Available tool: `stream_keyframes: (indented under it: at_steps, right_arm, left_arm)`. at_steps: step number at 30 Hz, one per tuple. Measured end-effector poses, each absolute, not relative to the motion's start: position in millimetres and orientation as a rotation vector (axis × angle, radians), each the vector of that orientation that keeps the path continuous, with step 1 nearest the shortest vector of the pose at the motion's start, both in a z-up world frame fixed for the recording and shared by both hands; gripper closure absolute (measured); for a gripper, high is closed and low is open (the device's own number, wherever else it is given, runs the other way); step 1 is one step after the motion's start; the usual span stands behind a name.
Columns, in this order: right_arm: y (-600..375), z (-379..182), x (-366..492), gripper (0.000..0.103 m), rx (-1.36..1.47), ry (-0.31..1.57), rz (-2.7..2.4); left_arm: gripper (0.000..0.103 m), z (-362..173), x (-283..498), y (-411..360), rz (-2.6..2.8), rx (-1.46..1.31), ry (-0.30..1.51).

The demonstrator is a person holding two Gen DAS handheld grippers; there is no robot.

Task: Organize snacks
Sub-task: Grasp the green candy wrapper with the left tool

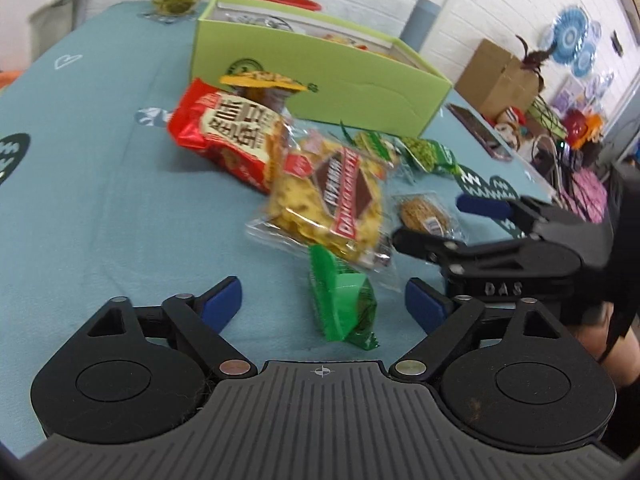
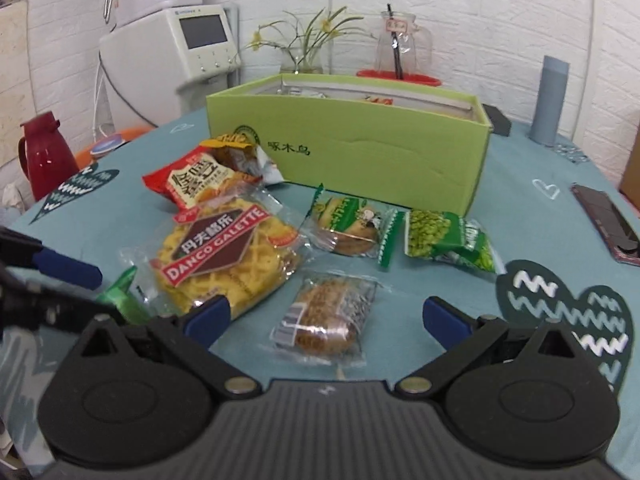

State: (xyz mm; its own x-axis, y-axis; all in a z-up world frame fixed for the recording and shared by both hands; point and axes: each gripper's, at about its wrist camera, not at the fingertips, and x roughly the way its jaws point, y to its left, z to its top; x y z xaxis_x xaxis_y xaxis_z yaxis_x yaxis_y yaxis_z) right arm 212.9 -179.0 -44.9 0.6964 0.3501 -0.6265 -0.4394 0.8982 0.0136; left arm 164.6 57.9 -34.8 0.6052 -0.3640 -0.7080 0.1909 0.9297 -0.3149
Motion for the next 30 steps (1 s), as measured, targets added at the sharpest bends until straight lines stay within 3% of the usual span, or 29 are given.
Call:
stream_keyframes:
  at_steps: [1, 5, 19, 20, 21, 22, 23, 24, 30]
  right_arm:
    - [-180.0, -45.4, 217.3, 0.001, -0.133, 0.674, 0.441]
    - [-190.2, -47.6, 226.2, 0.001, -0.140, 0.698, 0.359]
    - [-175.7, -55.7, 212.3, 0.005, -0.177, 0.701, 0.423]
    - [-176.2, -55.4, 211.1, 0.008, -0.173, 0.693, 0.422]
    - [-177.0, -54.6, 208.3, 0.019, -0.170, 0.676, 0.420]
    - [-179.2, -52.1, 205.5, 0.039, -0.163, 0.665, 0.413]
    - [-181.4, -49.9, 203.3, 0.050, -0.147, 0.664, 0.412]
    - [-184.6, -48.5, 201.6, 0.055, -0.122, 0.673, 0.416]
    - [-203.0, -28.8, 198.1, 0.056, -0.007, 0.674, 0.485]
  left_arm:
    - [0.039, -36.7, 165.8, 54.6, -0.321, -0.205, 0.872]
    - [0.048, -37.8, 168.1, 53.4, -0.296, -0.180, 0.860]
    - [0.053, -36.9, 159.3, 50.2, -0.337, -0.155, 0.860]
    - [0.066, -37.0, 158.2, 49.5, -0.329, -0.144, 0.855]
    - [0.080, -37.0, 156.8, 48.3, -0.312, -0.125, 0.850]
    - [0.094, -37.0, 156.4, 48.5, -0.315, -0.120, 0.854]
    - [0.095, -36.9, 156.2, 51.2, -0.322, -0.131, 0.861]
    - [0.095, -36.0, 155.6, 54.2, -0.330, -0.142, 0.868]
    - [0.095, -10.7, 156.9, 88.0, -0.382, -0.207, 0.850]
